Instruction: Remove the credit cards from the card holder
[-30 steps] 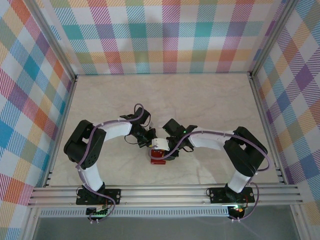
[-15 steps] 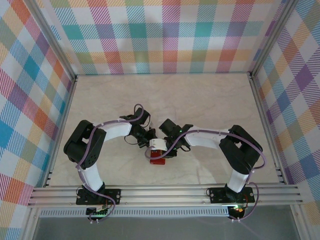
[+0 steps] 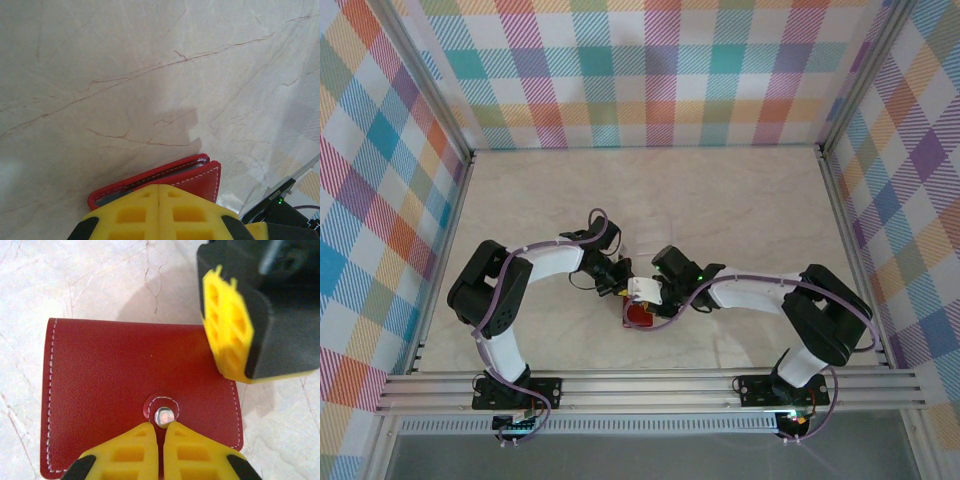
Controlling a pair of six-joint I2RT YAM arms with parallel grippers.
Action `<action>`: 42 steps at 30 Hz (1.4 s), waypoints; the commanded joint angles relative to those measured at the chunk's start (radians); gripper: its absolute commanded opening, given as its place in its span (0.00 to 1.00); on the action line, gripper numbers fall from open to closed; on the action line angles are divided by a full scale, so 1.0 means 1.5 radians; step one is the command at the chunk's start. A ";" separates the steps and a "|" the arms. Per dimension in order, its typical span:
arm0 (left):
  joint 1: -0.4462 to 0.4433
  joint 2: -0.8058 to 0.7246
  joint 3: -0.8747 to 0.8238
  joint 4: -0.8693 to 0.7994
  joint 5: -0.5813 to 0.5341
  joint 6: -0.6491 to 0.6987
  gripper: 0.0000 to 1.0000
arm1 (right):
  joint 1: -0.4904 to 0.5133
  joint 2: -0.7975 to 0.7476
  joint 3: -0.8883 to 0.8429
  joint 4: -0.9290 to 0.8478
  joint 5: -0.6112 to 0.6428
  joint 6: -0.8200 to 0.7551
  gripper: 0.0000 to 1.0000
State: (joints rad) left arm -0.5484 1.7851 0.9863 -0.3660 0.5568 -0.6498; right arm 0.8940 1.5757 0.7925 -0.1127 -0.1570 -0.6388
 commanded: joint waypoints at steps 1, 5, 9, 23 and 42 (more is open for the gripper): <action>-0.001 0.011 -0.015 -0.050 -0.051 0.021 0.00 | 0.008 -0.034 -0.035 0.100 -0.028 0.055 0.05; -0.002 0.013 -0.011 -0.056 -0.055 0.026 0.00 | 0.009 -0.049 -0.078 0.179 -0.034 0.108 0.03; -0.002 0.016 -0.007 -0.058 -0.056 0.031 0.00 | 0.010 -0.058 -0.104 0.216 -0.029 0.136 0.01; -0.001 0.025 0.008 -0.073 -0.073 0.038 0.00 | 0.018 -0.067 -0.176 0.332 -0.036 0.182 0.00; -0.006 0.034 -0.006 -0.039 -0.115 0.038 0.00 | 0.033 -0.053 -0.232 0.490 -0.099 0.203 0.00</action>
State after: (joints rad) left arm -0.5583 1.7916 1.0069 -0.4122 0.5110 -0.6086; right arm 0.9302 1.5024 0.4522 0.5217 -0.2230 -0.3515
